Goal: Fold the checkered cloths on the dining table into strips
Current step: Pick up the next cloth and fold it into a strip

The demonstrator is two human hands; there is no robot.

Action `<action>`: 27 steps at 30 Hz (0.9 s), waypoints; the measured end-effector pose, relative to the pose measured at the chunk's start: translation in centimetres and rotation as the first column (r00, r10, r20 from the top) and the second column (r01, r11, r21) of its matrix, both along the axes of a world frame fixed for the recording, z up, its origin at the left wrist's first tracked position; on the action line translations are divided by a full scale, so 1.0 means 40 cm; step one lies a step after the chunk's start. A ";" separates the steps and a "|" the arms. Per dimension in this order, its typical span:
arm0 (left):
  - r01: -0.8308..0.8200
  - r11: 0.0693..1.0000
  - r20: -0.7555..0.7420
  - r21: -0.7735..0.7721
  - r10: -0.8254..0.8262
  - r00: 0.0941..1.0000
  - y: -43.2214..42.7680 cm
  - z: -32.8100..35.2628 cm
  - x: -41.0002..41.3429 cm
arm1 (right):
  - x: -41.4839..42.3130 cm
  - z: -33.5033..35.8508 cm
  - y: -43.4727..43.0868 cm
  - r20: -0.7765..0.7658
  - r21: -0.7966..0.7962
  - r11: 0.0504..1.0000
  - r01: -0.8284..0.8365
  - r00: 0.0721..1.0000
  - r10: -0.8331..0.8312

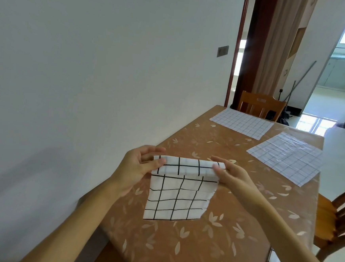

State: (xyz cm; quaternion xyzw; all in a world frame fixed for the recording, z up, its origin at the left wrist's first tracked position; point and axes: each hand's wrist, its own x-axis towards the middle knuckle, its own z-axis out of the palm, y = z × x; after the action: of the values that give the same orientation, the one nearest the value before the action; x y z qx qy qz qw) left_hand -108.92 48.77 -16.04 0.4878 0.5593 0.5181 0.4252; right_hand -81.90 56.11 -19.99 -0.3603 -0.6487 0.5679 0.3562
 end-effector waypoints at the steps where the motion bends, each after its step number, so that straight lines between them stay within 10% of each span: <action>1: -0.004 1.000 0.008 0.014 0.003 1.000 -0.001 0.003 0.002 | -0.006 -0.002 0.001 0.016 0.032 0.999 0.024 1.000 -0.025; 18: 0.249 0.935 0.235 -0.252 -0.190 0.953 -0.018 -0.001 -0.002 | 0.005 0.025 -0.005 -0.148 0.320 0.943 0.093 0.988 -0.048; 27: 0.134 0.986 0.161 -0.100 -0.116 0.980 -0.014 -0.011 -0.011 | 0.013 0.017 -0.014 -0.204 -0.002 1.000 -0.021 0.979 0.020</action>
State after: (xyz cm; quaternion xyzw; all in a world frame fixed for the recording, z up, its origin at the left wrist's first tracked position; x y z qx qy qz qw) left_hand -109.37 48.21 -16.47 0.4562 0.5208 0.4948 0.5253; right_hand -81.37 55.53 -19.30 -0.2943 -0.6113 0.6069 0.4140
